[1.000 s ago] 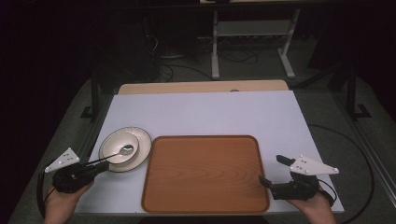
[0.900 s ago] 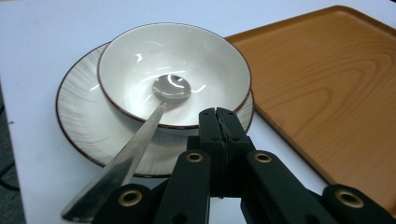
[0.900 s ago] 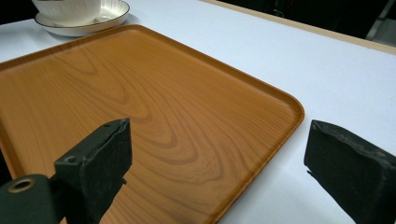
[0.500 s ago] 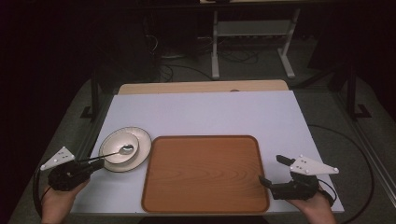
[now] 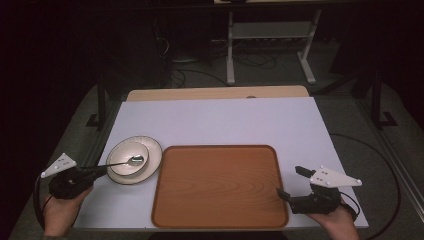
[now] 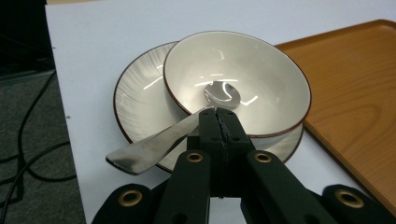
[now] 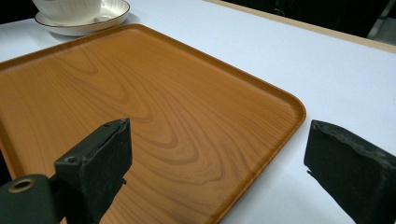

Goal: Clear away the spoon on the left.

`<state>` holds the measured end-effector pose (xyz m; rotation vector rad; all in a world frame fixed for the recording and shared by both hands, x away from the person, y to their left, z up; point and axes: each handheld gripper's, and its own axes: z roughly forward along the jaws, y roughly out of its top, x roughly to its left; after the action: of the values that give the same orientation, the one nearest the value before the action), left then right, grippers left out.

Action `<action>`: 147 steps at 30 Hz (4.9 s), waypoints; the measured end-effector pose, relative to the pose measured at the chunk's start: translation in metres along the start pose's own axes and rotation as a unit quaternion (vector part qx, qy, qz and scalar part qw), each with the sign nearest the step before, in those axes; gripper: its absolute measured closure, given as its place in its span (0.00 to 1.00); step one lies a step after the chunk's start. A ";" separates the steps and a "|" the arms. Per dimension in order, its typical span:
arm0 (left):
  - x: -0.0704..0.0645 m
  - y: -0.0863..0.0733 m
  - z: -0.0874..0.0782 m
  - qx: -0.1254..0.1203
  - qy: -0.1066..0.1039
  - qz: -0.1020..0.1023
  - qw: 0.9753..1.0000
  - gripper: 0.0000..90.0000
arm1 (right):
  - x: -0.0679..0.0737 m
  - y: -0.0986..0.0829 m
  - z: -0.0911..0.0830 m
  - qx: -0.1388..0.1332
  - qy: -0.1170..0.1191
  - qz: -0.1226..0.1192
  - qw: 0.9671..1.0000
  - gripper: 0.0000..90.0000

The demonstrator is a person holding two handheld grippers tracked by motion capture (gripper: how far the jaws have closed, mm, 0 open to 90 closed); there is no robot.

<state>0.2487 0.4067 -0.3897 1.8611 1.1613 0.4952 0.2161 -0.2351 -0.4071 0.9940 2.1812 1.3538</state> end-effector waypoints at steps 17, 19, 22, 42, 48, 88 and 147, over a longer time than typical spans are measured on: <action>0.017 0.013 0.014 -0.003 0.027 -0.022 0.999 0.99 | 0.000 0.000 0.001 0.001 -0.003 0.000 1.000 0.08; 0.021 0.016 0.018 -0.002 0.032 -0.024 0.999 0.99 | 0.000 0.000 0.001 0.000 -0.004 0.001 1.000 0.08; 0.024 0.018 0.024 -0.001 0.038 -0.024 0.999 0.99 | 0.000 0.001 0.001 -0.001 -0.005 0.001 1.000 0.08; 0.032 0.022 0.017 -0.030 0.028 -0.054 0.998 0.73 | 0.000 0.000 0.000 -0.001 -0.007 0.002 1.000 0.08; 0.023 0.024 0.023 -0.019 0.055 -0.035 0.998 0.48 | 0.000 0.001 0.000 -0.001 -0.006 0.001 1.000 0.08; 0.026 0.026 0.055 -0.023 0.040 -0.055 0.997 0.76 | -0.001 0.001 0.000 -0.001 -0.006 0.000 1.000 0.08; 0.000 0.066 -0.002 -0.108 -0.018 0.007 0.994 0.99 | -0.001 0.001 -0.002 -0.003 -0.009 0.002 1.000 0.08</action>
<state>0.2820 0.3946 -0.3334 1.6868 1.0284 0.5689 0.2164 -0.2370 -0.4057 1.0049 2.1617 1.3472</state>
